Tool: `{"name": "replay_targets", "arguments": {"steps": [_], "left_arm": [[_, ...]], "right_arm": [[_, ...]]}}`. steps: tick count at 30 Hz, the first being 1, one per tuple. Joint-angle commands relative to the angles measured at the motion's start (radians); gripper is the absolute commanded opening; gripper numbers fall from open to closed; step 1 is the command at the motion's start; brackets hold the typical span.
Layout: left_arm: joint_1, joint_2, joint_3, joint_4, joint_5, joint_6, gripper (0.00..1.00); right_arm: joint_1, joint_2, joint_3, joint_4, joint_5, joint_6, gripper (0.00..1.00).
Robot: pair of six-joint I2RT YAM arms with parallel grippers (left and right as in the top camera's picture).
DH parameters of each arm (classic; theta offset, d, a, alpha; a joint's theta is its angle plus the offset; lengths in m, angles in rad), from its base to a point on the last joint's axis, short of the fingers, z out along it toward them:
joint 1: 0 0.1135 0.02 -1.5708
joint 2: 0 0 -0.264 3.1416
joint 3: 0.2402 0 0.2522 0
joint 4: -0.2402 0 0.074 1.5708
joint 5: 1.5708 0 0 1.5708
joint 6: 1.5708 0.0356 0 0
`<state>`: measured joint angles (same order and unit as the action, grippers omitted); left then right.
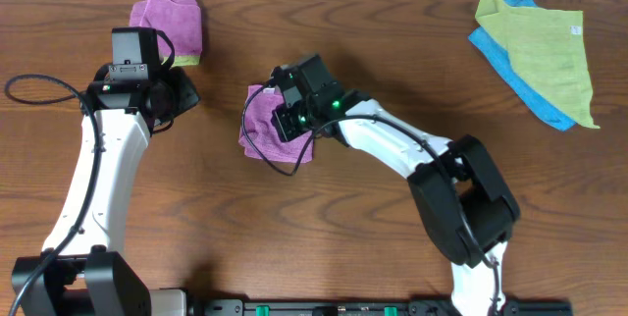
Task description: Fold the cloth
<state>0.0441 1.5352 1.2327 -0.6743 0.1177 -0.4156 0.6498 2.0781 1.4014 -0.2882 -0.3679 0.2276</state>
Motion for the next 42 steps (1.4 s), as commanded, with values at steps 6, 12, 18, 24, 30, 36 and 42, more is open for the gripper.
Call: {"name": "replay_targets", "arguments": {"steps": [6,12,18,24,30,36,42], "left_arm": [[0.003,-0.019,0.014,-0.002,0.002,0.000,0.26],[0.003,-0.019,0.014,-0.002,-0.006,0.000,0.26],[0.003,-0.019,0.014,-0.002,-0.016,0.000,0.25],[0.003,-0.019,0.014,-0.002,-0.017,0.000,0.25],[0.003,-0.026,0.014,0.002,-0.024,0.000,0.22],[0.004,-0.066,0.014,0.024,-0.033,0.000,0.28],[0.009,-0.100,0.014,0.005,-0.042,-0.005,0.33]], "right_arm": [[0.026,0.042,0.010,0.049,-0.044,0.023,0.01],[0.054,0.061,0.010,0.063,-0.048,0.023,0.01],[0.076,0.066,0.010,0.078,-0.048,0.023,0.01],[0.098,0.069,0.011,0.093,-0.043,0.023,0.01],[0.060,0.013,0.021,0.070,-0.045,0.018,0.01],[0.018,-0.076,0.021,-0.026,0.029,-0.035,0.01],[-0.021,-0.195,0.021,-0.088,0.072,-0.054,0.01]]}}
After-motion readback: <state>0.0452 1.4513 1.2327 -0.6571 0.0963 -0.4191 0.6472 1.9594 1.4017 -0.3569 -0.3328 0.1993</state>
